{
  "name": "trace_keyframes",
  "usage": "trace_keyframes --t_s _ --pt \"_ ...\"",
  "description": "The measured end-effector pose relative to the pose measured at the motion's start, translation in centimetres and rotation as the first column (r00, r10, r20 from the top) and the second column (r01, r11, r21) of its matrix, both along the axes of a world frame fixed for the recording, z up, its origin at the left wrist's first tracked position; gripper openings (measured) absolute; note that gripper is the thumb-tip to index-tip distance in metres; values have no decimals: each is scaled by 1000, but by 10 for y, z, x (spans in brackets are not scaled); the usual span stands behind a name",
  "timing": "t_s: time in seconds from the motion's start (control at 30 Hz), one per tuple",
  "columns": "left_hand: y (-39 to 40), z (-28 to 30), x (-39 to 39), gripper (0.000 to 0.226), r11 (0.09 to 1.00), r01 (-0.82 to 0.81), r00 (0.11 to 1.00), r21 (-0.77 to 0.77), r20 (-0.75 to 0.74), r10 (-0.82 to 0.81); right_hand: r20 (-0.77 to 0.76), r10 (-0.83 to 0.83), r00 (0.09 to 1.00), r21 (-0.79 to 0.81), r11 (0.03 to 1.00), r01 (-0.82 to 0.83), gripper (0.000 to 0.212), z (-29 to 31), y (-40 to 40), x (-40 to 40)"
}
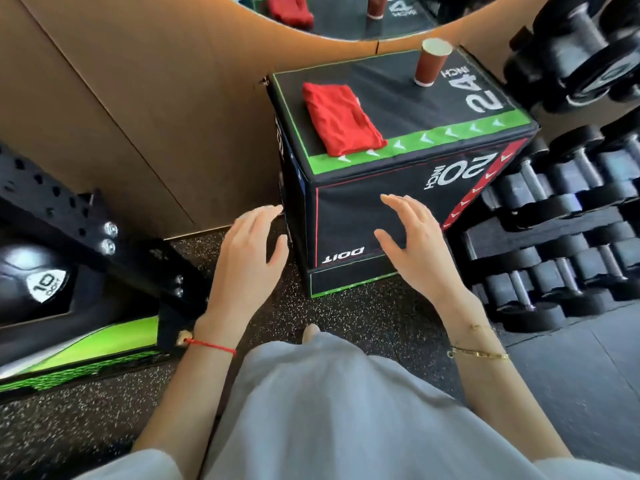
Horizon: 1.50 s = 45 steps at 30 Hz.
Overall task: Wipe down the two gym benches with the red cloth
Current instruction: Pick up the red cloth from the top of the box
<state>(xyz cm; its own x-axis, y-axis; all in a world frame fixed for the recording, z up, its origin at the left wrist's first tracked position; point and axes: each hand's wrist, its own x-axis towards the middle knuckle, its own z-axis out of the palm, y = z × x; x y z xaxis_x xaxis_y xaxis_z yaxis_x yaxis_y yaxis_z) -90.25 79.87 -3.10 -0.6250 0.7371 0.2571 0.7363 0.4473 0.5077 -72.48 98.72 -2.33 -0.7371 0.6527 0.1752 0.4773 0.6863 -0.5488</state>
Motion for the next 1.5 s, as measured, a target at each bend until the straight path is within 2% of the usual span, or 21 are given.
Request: trace_keyframes --t_s 0.23,0.53,0.87,1.17,1.27,1.5 --pt "88 3 -65 42 998 61 998 -19 -30 -61 -24 -25 999 18 1000 25 49 5 78 -68" --pt "173 -16 -103 40 998 7 1000 -65 4 -7 -16 38 999 -24 999 -38 47 -14 170 -131" --pt "238 -53 -128 40 981 -129 990 -148 36 136 155 112 981 -80 992 -101 56 -42 257 -204" --pt "252 -71 -136 41 963 -183 979 -199 58 197 273 107 956 -45 994 -99 69 -70 279 -244" --pt "255 -73 -137 40 961 -192 978 -198 47 205 212 98 972 -70 994 -85 63 -75 281 -248" --pt "255 -76 -137 39 959 -203 977 -199 19 211 66 139 988 -88 987 -133 32 -78 272 -256"
